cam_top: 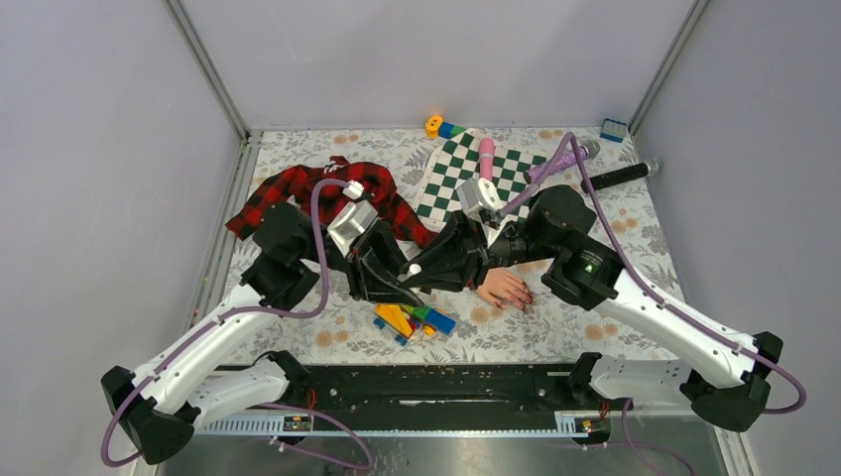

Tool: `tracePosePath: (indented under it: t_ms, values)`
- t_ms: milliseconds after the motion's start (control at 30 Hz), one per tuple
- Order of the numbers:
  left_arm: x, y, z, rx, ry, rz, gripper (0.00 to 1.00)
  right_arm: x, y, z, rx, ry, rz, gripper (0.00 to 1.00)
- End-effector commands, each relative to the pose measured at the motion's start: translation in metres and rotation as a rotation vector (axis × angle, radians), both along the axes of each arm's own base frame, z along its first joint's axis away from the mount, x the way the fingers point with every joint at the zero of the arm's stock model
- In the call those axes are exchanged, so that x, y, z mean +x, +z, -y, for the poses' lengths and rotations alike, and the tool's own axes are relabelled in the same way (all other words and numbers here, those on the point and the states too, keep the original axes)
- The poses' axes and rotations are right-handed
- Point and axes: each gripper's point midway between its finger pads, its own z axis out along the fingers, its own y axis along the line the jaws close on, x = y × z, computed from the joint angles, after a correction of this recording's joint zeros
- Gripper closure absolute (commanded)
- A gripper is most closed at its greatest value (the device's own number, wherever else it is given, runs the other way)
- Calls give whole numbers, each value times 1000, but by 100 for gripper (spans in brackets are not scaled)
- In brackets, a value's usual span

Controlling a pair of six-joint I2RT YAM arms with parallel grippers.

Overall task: Paint the nails
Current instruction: Unscrew the nail polish bottle.

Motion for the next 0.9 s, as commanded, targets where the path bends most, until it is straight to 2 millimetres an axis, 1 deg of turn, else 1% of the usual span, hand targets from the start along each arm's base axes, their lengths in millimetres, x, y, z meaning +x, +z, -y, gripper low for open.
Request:
tracePosePath:
  t_ms: [0,33,67,100,133,167,233,300,367,400,467,567,633,700,767,867]
  values:
    - [25,14,1,-58,156,67,100,-40,27,45,51,46,50,58]
    - [30,12,2,-56,190,68,100,-26,27,45,62,-50,41,37]
    - [36,11,3,-59,232,85,100,-13,29,48,77,-142,37,21]
    - [43,9,3,-52,278,91,100,1,30,50,90,-233,24,10]
    - [49,6,3,-42,321,96,100,15,31,55,105,-329,10,4]
    - [56,4,3,-34,371,103,100,30,33,61,122,-427,-8,1]
    - [67,-2,0,-25,450,109,100,58,33,73,149,-608,-48,1]
    - [77,-6,-3,-25,528,111,100,79,31,84,178,-740,-90,0]
    - [93,-12,-7,-19,636,100,100,101,27,93,224,-862,-161,2]
    - [99,-15,-10,-17,681,94,100,111,19,94,237,-912,-204,3]
    - [112,-20,-14,-13,766,72,100,123,10,93,265,-961,-276,8]
    - [123,-27,-16,7,837,41,100,131,0,76,257,-956,-376,16]
    - [128,-32,-15,28,856,27,100,131,-3,61,240,-932,-410,22]
    - [132,-35,-14,43,865,12,100,129,-6,47,225,-911,-424,25]
    - [133,-37,-14,51,870,6,100,126,-4,39,232,-890,-433,28]
    - [135,-38,-15,55,879,6,100,128,-5,30,212,-888,-449,32]
